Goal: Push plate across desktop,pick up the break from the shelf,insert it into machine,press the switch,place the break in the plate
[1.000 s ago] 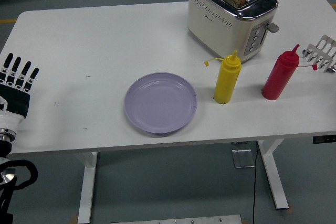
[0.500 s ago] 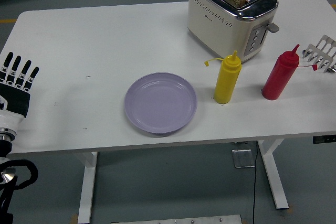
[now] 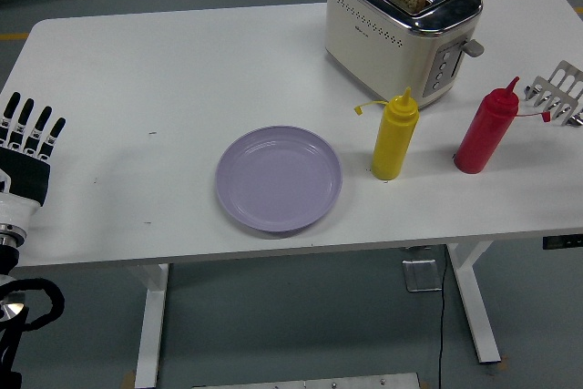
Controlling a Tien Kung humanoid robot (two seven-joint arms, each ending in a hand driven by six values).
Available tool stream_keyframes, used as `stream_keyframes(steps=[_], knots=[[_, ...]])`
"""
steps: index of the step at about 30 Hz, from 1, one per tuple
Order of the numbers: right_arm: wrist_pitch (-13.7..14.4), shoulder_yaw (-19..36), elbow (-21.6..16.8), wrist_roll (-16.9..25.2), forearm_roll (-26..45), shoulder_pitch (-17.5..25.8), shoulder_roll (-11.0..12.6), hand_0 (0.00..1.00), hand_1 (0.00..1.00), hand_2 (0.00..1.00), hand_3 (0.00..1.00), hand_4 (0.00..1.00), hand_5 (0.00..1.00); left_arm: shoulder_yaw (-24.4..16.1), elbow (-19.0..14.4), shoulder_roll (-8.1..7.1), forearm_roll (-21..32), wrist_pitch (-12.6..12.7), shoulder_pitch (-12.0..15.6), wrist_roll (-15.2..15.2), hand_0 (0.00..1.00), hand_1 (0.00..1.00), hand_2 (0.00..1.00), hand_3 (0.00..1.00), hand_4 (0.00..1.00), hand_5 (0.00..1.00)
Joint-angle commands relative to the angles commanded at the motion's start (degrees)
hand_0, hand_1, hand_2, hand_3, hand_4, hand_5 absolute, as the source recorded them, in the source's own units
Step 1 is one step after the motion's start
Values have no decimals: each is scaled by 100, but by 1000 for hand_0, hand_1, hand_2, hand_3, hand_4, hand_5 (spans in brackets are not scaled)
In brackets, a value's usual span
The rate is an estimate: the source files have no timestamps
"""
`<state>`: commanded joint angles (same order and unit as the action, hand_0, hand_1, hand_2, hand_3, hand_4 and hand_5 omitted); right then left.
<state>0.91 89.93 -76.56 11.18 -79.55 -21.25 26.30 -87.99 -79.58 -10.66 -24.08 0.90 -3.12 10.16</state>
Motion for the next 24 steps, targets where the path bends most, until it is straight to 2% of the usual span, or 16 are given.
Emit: stream_keyframes(steps=[5,6,15,24], knots=[[-247,-304,166,-27,-1002,-285,197,429,524,631,569,139,170,-25,0,-3,-1,-2,8,-4,817,864,942,836,640,998],[-299,-381,204,-47,-1205,-345,240,400,510,626,565,103,143,-27,0,-2,-1,-3,9,-5,816,864,942,836,639,998],[-664,-1055,507,-229,-2606,-834,480,409,507,624,563,87,116,-49,1,-1,-3,-10,10,-16,816,864,942,836,640,998],[-890,-1645,826,-349,-3485,-1223,559,404,516,616,554,96,124,-59,4,2,-4,-12,12,-25,818,864,942,836,640,998]])
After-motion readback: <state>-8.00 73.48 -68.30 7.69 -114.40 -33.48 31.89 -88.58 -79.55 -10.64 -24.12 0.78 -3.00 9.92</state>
